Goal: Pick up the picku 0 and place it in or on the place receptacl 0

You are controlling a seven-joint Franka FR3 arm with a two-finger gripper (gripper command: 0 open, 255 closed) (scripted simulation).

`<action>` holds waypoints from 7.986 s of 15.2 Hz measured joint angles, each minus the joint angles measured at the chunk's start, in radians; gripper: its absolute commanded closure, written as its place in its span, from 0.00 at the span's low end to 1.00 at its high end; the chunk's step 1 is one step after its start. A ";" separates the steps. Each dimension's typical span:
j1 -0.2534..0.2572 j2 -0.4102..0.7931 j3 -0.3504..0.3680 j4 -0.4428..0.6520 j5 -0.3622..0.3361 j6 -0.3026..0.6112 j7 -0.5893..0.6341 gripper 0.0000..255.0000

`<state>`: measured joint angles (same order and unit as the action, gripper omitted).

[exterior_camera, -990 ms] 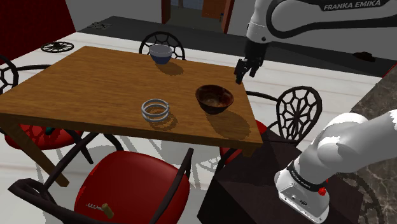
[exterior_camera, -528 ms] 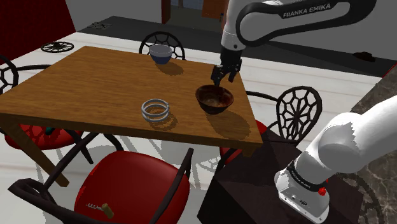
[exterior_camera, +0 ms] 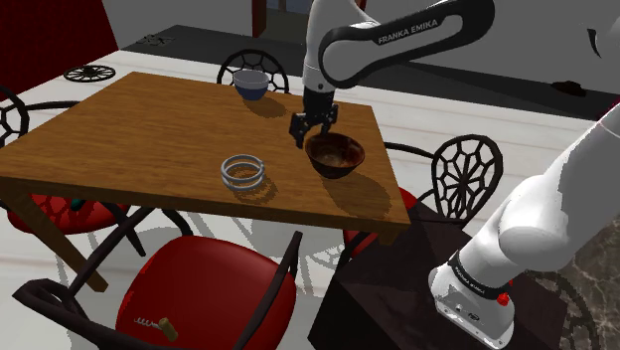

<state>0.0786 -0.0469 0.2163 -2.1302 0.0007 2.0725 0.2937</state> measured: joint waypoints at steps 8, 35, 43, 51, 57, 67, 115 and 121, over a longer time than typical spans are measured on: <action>0.048 0.287 0.033 0.244 -0.035 0.038 0.094 0.00; 0.097 0.504 0.032 0.388 -0.074 0.111 0.149 1.00; 0.093 0.472 0.036 0.409 -0.065 0.057 0.145 1.00; 0.091 0.432 0.042 0.462 -0.054 -0.034 0.142 1.00; 0.090 0.409 0.045 0.509 -0.047 -0.103 0.140 1.00; 0.091 0.382 0.049 0.605 -0.040 -0.225 0.139 1.00; -0.144 -0.142 -0.143 -0.177 0.066 0.024 -0.319 0.00; -0.145 -0.158 -0.144 -0.155 0.066 -0.014 -0.319 0.00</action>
<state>-0.0660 -0.2050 0.0724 -2.2848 0.0664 2.0581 -0.0254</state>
